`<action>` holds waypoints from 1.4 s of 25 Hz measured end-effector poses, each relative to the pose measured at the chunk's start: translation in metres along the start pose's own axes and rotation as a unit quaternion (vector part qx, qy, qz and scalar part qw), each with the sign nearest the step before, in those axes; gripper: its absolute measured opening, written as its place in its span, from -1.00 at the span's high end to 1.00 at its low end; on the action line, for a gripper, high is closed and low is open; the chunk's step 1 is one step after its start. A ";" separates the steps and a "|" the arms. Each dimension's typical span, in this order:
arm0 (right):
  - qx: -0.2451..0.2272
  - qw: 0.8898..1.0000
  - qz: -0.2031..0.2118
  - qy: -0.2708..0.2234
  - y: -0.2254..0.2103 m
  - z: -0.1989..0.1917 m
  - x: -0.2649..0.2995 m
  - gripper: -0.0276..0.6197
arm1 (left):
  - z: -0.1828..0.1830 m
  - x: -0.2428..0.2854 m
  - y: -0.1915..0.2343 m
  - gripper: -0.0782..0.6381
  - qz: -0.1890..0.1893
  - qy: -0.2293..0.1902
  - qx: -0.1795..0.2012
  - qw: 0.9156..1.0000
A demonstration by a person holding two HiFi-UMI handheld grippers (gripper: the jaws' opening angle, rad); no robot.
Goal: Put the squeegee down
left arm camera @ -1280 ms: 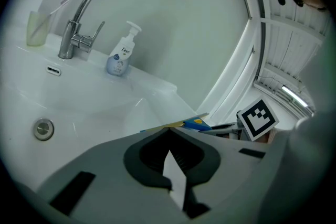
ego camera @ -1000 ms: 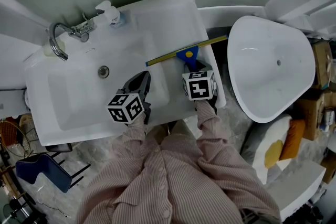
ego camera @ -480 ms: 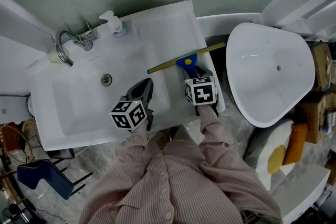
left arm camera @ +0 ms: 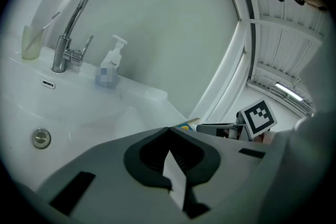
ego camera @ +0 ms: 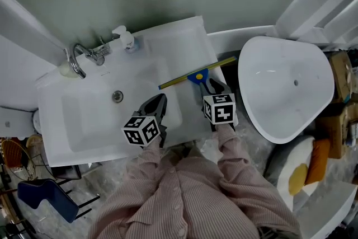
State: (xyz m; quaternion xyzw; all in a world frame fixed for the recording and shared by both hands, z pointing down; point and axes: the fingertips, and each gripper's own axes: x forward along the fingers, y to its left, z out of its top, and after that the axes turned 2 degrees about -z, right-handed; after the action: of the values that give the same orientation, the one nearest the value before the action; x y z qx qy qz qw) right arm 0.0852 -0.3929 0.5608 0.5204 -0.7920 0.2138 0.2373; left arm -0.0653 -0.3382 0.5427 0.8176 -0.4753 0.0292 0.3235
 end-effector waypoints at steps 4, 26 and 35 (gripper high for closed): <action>-0.009 1.000 0.010 -0.026 0.004 0.006 -0.013 0.62 | 0.009 -0.005 -0.009 0.78 -0.005 -0.010 0.016 1.000; 0.038 0.981 0.103 -0.159 0.029 0.055 -0.081 0.90 | 0.075 -0.050 -0.052 0.78 -0.019 -0.098 0.128 0.987; 0.045 0.972 0.109 -0.201 0.029 0.070 -0.106 0.90 | 0.088 -0.075 -0.061 0.78 -0.004 -0.124 0.154 0.980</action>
State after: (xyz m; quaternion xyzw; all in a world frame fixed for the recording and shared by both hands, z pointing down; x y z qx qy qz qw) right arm 0.0847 -0.3466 0.4389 0.4731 -0.8651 0.1649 0.0249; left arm -0.0803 -0.3097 0.4165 0.8570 -0.4981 -0.0013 0.1325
